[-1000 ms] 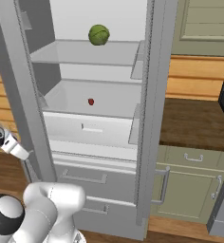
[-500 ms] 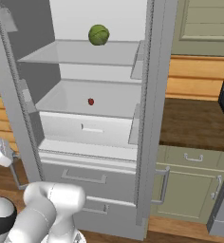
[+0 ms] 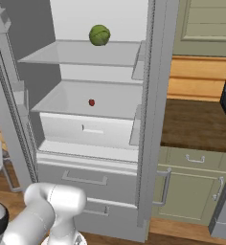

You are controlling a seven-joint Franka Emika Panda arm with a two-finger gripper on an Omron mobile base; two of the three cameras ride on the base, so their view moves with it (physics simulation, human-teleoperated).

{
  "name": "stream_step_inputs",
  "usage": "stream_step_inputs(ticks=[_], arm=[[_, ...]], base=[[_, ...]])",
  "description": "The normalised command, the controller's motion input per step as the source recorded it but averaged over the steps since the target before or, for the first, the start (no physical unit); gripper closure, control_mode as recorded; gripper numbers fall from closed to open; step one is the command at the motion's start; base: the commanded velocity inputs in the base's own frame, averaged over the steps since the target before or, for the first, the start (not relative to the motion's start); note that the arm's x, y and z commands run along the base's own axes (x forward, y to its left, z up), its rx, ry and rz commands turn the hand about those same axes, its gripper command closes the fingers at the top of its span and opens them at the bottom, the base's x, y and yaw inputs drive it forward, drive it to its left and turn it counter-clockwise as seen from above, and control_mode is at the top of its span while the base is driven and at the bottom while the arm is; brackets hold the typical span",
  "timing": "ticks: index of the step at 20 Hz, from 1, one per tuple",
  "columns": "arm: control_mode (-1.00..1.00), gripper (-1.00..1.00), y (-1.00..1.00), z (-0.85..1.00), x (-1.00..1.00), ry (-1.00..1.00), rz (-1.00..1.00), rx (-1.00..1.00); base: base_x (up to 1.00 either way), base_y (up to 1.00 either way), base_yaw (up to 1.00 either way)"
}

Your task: Take the strawberry from the fridge and place it on top of the pancake, located on the dining counter.

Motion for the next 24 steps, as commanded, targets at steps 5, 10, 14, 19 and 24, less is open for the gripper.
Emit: stream_step_inputs(ticks=[5, 10, 14, 19, 24], arm=[[-1.00, -1.00, 0.37, 0.00, 0.00, 0.00, -0.07, -0.02], [-1.00, -1.00, 0.17, 0.00, -0.04, 0.00, -0.06, -0.02], [-1.00, -1.00, 0.18, 0.17, -0.30, 0.00, -0.07, -0.01], [-1.00, -1.00, 0.04, 0.58, -0.54, 0.00, -0.01, 0.04], [-1.00, -1.00, -0.13, 0.86, -0.71, 0.00, 0.10, 0.19]], base=[[0.00, 0.00, 0.00], [0.00, 0.00, 0.00], [0.00, 0.00, 0.00], [0.00, 0.00, 0.00], [0.00, 0.00, 0.00]])
